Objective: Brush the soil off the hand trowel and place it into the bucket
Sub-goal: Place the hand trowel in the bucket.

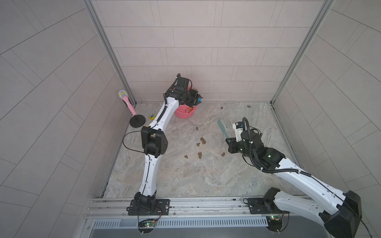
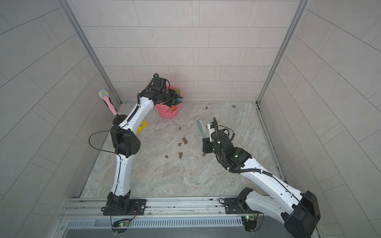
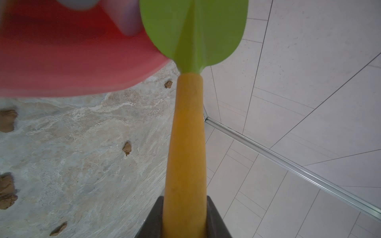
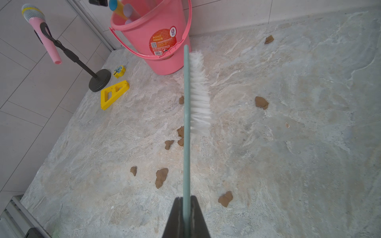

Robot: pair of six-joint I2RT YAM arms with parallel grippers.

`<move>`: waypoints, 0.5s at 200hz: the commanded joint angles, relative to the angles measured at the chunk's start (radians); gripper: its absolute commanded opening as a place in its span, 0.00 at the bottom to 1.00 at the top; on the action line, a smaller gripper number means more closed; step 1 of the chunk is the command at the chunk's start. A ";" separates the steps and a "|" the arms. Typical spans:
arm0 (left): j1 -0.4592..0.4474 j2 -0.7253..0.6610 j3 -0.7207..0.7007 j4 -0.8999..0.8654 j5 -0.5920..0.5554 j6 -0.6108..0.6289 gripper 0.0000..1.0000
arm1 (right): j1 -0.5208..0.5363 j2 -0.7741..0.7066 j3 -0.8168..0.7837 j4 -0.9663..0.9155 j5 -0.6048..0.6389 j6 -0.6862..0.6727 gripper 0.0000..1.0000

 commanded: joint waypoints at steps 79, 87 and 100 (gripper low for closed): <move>0.027 0.054 0.046 0.092 -0.082 -0.127 0.09 | -0.011 0.025 0.033 -0.017 -0.011 -0.001 0.00; 0.028 0.052 0.039 0.088 -0.079 -0.139 0.10 | -0.011 0.027 0.036 -0.018 -0.011 -0.002 0.00; 0.026 0.048 0.027 0.092 -0.073 -0.158 0.15 | -0.011 0.029 0.040 -0.020 -0.011 -0.003 0.00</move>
